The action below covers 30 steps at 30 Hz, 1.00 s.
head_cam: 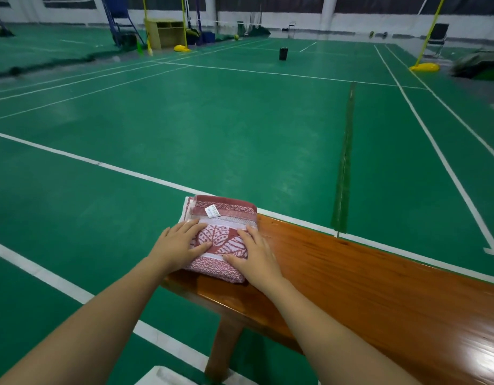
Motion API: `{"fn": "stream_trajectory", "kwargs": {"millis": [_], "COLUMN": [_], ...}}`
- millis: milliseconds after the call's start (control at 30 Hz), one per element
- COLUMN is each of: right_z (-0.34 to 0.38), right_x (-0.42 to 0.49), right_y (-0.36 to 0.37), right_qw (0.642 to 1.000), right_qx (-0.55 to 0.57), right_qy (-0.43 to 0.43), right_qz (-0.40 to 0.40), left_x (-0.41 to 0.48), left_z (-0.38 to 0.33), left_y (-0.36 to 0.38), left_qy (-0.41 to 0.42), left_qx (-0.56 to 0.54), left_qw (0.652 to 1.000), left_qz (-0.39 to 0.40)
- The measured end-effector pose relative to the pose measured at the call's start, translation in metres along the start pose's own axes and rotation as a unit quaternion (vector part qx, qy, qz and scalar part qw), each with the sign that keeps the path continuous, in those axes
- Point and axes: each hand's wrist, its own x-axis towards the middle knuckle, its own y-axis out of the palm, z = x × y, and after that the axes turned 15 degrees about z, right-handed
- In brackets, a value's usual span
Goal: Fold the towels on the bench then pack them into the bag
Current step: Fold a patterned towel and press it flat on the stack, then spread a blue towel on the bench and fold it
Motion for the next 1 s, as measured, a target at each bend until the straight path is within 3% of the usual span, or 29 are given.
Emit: {"fn": "stream_trajectory", "kwargs": {"millis": [133,400,700,1000], "right_z": [0.0,-0.04,-0.146,-0.241], "right_x": [-0.021,-0.119,-0.253,-0.364], "right_y": [-0.015,-0.067,-0.134,-0.191], "right_qw": [1.0,0.994,0.974,0.938], "right_qx": [0.023,0.05,0.07,0.053], "right_qy": [-0.006,-0.041,0.027,0.131], "right_qz": [-0.01,-0.09,-0.215,-0.318], "left_x": [-0.015,-0.047,-0.053,-0.06], "left_z": [-0.026,-0.132,-0.319,-0.479], "left_y": [-0.018,-0.027,-0.006,0.025], "left_qy": [-0.011,0.106,0.238,0.348], "left_qx": [0.018,-0.106,-0.147,-0.167], "left_qw": [0.999,0.986,0.957,0.922], "left_qz": [-0.033,-0.076,-0.079,-0.023]}}
